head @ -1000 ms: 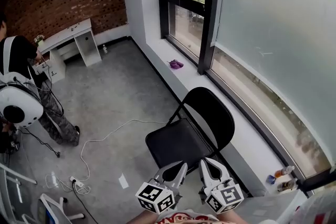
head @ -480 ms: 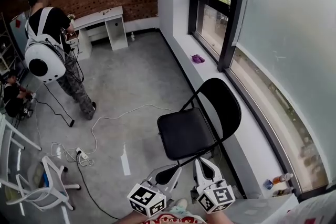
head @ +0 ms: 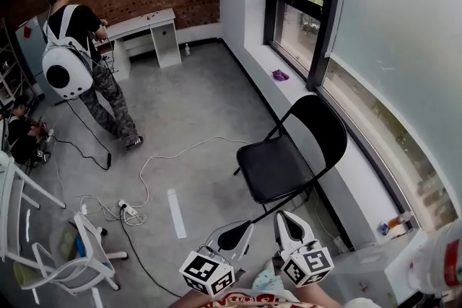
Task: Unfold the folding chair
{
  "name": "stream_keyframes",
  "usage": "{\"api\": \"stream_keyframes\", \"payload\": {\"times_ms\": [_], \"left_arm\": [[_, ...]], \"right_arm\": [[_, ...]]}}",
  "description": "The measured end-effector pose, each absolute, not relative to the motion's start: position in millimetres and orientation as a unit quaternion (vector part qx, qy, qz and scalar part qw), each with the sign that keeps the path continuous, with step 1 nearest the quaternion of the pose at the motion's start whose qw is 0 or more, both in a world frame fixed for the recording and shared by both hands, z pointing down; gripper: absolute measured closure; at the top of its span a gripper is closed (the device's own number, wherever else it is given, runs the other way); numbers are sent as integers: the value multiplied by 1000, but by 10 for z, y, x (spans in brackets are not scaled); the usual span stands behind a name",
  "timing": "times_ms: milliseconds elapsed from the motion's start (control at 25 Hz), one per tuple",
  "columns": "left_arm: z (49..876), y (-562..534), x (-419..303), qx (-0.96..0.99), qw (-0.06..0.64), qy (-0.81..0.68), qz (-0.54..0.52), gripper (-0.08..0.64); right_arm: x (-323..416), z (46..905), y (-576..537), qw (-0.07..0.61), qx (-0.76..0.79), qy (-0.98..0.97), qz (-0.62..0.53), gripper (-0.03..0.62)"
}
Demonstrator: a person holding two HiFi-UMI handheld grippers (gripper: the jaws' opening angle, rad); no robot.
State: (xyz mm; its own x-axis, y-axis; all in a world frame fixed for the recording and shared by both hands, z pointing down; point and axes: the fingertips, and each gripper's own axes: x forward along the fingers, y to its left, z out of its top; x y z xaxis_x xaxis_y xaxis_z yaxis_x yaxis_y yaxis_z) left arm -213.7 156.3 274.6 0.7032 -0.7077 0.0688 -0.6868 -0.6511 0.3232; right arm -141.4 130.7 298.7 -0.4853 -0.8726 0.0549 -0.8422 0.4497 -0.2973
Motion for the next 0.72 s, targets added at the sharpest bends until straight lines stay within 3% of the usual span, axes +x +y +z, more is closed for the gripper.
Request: {"api": "stream_keyframes", "payload": {"times_ms": [280, 720], "left_arm": [[2769, 2190, -2704, 916, 176, -357, -47, 555], [2531, 2602, -2563, 933, 150, -322, -55, 555]], "right_arm": [[-1977, 3001, 2217, 37, -539, 832, -126, 568], [-1956, 2752, 2760, 39, -552, 827, -102, 568]]}}
